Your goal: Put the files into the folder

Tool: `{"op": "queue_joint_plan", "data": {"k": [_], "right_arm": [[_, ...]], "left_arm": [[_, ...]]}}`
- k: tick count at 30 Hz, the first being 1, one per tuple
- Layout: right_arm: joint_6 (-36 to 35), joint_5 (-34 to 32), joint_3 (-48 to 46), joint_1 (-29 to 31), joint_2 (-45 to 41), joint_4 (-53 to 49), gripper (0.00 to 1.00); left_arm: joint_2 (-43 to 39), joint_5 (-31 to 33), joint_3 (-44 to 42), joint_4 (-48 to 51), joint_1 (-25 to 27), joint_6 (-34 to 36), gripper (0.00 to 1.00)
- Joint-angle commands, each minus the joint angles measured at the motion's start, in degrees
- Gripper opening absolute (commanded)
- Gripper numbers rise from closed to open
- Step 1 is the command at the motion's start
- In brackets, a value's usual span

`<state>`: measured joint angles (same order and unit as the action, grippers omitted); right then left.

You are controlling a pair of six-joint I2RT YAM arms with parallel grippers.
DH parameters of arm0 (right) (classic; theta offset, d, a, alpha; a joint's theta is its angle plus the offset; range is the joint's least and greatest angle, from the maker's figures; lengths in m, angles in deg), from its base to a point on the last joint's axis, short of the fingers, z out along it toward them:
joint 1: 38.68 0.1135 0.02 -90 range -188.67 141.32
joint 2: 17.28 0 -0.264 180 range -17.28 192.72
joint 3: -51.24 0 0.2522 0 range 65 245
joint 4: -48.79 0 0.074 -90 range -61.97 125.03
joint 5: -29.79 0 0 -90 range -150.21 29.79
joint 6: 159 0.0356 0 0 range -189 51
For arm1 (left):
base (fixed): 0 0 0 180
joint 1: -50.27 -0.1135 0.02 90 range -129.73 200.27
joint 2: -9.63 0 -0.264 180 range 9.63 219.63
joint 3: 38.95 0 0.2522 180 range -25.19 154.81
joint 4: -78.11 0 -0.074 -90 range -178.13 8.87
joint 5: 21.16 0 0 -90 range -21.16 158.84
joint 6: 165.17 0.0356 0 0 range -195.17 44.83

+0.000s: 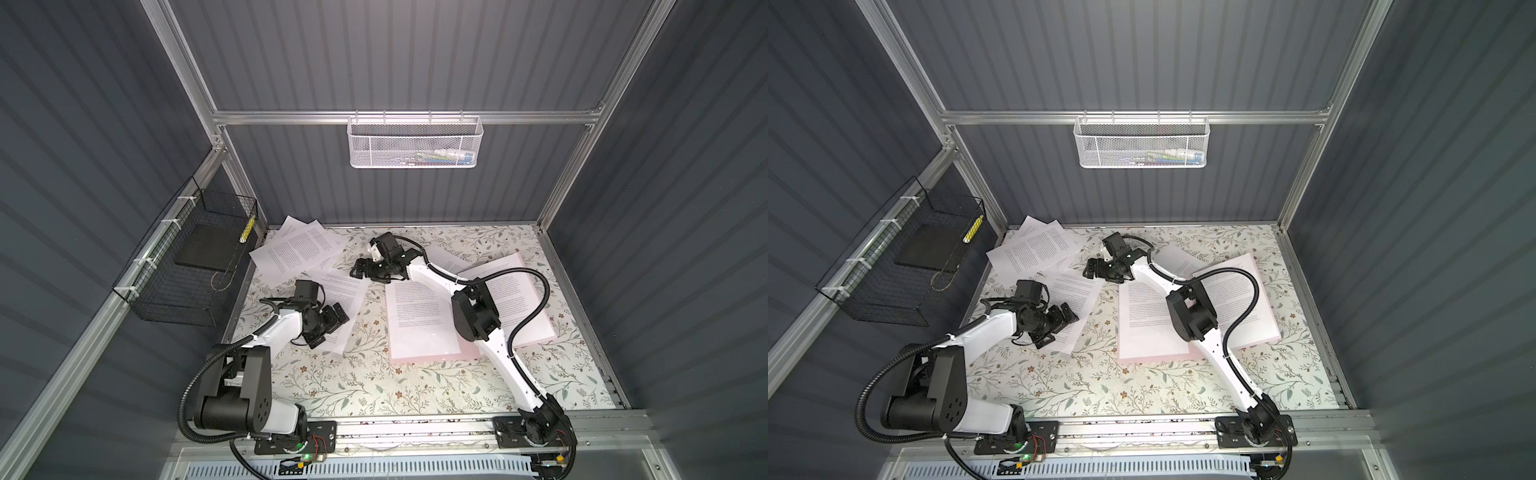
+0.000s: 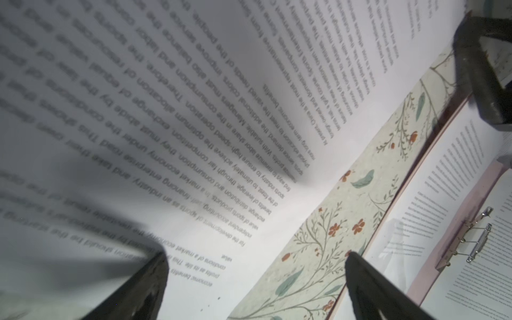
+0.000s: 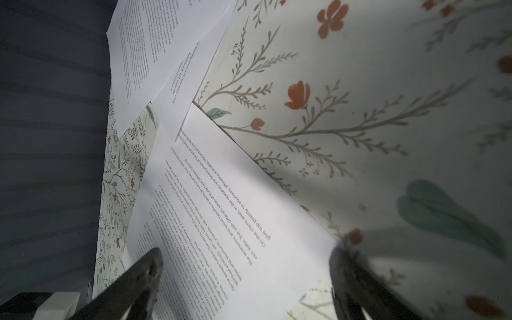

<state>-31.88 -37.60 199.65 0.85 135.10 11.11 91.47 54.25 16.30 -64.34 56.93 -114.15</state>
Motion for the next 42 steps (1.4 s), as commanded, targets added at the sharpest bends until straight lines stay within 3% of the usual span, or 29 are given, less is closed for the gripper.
{"op": "queue_joint_plan", "data": {"k": [1, 12, 27, 33, 37, 42], "right_arm": [[0.54, -0.90, 1.43, 0.16, 2.46, -2.33, 0.93], [3.30, -4.89, 0.67, -1.10, 1.77, -1.14, 0.92], [6.44, -0.56, -0.10, 2.97, 2.67, -5.00, 0.88], [8.41, 2.85, -3.69, 4.41, 1.48, -1.01, 0.87], [7.18, 6.94, -9.05, 4.85, -3.80, 4.81, 0.87], [8.92, 10.75, -19.67, 4.94, -10.70, 15.71, 0.80]], "left_arm": [[-0.20, 1.06, -2.69, 3.15, -0.87, 1.10, 1.00], [-2.17, 1.72, -3.53, 5.75, -2.26, 2.99, 1.00], [-2.74, -0.39, -2.21, 5.48, -2.26, 3.19, 1.00], [-2.74, -0.52, -2.36, 5.30, -2.26, 3.60, 1.00], [-2.24, -0.07, -2.43, 4.90, -2.26, 3.99, 1.00], [-2.14, -0.33, -2.82, 4.15, -2.26, 3.97, 1.00]]}}
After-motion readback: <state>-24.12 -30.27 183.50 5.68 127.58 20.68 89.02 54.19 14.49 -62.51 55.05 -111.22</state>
